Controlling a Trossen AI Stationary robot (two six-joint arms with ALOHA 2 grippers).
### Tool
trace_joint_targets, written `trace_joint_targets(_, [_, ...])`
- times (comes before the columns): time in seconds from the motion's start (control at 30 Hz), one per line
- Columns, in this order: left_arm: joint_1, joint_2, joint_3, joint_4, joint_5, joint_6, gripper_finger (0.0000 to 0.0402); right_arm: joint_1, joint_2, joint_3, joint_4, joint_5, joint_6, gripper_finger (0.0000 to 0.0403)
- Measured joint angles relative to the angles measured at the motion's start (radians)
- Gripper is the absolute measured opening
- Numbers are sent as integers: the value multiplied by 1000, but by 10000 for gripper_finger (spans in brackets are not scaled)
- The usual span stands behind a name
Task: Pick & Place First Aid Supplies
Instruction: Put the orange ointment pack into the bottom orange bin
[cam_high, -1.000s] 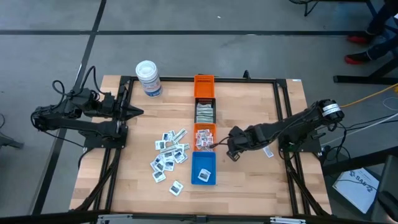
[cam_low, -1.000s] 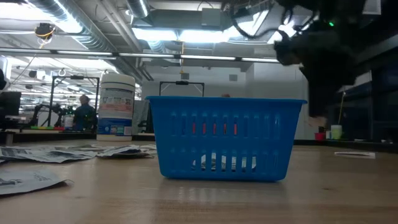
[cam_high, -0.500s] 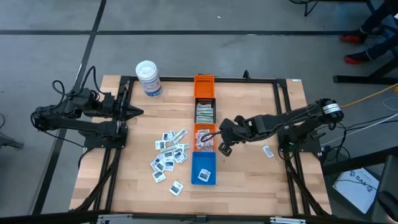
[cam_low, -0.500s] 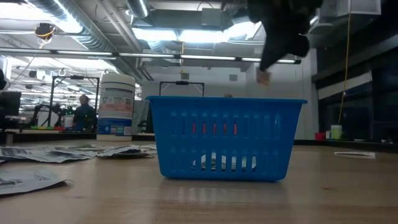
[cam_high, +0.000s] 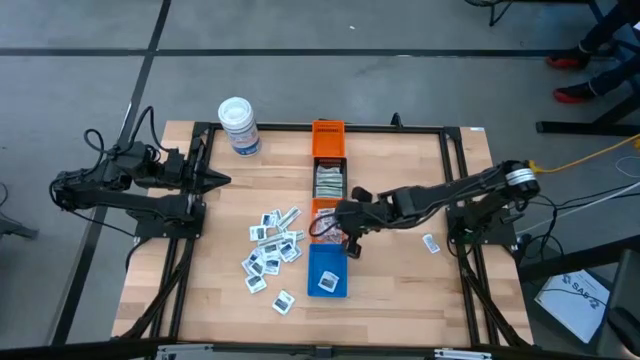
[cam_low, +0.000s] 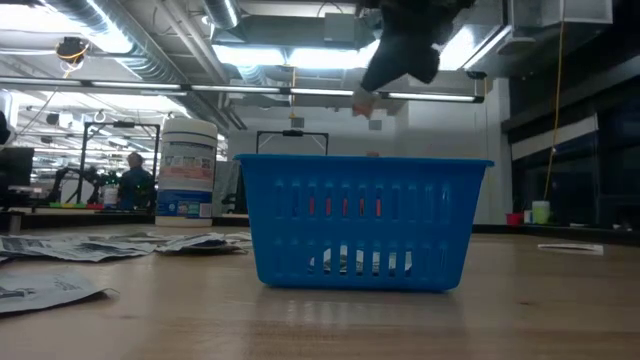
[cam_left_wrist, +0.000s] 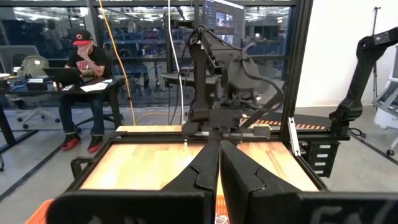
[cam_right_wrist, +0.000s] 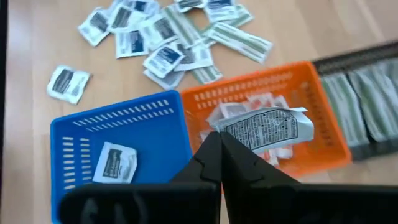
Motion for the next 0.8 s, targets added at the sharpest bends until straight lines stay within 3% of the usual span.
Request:
trace_joint_targets(0.37, [0, 0, 0, 0, 0, 0, 11, -16, 160, 56, 22, -47, -149, 3])
trace_joint_targets(0.8, [0, 0, 0, 0, 0, 0, 9, -43, 211, 56, 70, -47, -109, 76])
